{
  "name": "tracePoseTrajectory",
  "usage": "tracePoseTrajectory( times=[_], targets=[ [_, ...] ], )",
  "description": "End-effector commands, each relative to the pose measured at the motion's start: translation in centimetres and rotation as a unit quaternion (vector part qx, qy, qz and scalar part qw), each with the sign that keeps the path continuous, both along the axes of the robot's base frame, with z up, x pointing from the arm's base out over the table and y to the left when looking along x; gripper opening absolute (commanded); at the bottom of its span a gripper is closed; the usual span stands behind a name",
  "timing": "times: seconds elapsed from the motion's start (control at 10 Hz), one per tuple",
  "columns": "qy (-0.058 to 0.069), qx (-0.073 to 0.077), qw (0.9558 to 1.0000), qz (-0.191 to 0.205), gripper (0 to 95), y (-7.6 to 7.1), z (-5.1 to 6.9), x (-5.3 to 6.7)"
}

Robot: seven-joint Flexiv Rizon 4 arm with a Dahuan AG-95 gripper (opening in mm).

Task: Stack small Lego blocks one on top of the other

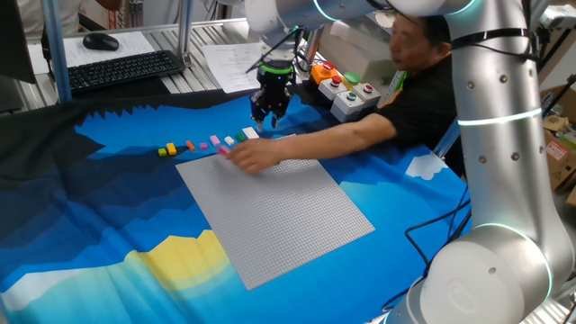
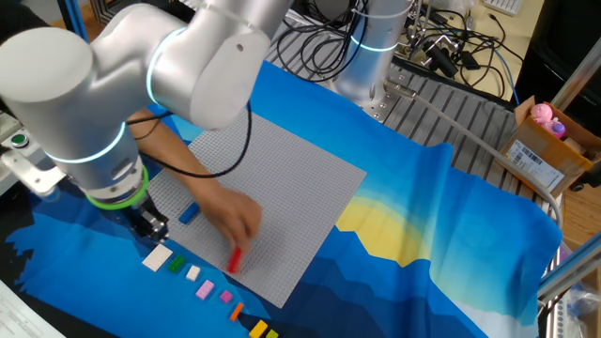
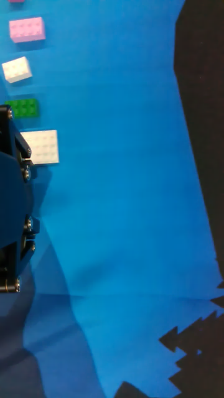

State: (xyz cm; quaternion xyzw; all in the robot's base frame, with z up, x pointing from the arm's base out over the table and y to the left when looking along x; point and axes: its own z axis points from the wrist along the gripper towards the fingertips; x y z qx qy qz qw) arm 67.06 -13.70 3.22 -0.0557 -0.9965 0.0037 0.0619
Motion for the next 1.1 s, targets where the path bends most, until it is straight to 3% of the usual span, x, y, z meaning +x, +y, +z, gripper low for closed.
tracePoseTrajectory(
  times=[0.1, 0.5, 0.6, 0.8, 1.0, 1.1],
  targets=[
    [0.001, -0.001, 0.9998, -0.022, 38.0, 1.5, 0.9, -1.8],
    [0.011, -0.001, 0.9985, -0.054, 38.0, 3.9, 2.1, -3.8],
    [0.010, 0.005, 0.9983, -0.057, 19.0, 4.2, 2.1, -4.5],
    [0.010, 0.013, 0.9984, -0.053, 19.0, 4.3, 1.8, -4.8],
    [0.009, -0.008, 0.9989, -0.046, 19.0, 4.1, 1.8, -4.6],
    [0.011, -0.019, 0.9993, -0.029, 38.0, 4.1, 1.8, -4.6]
  ],
)
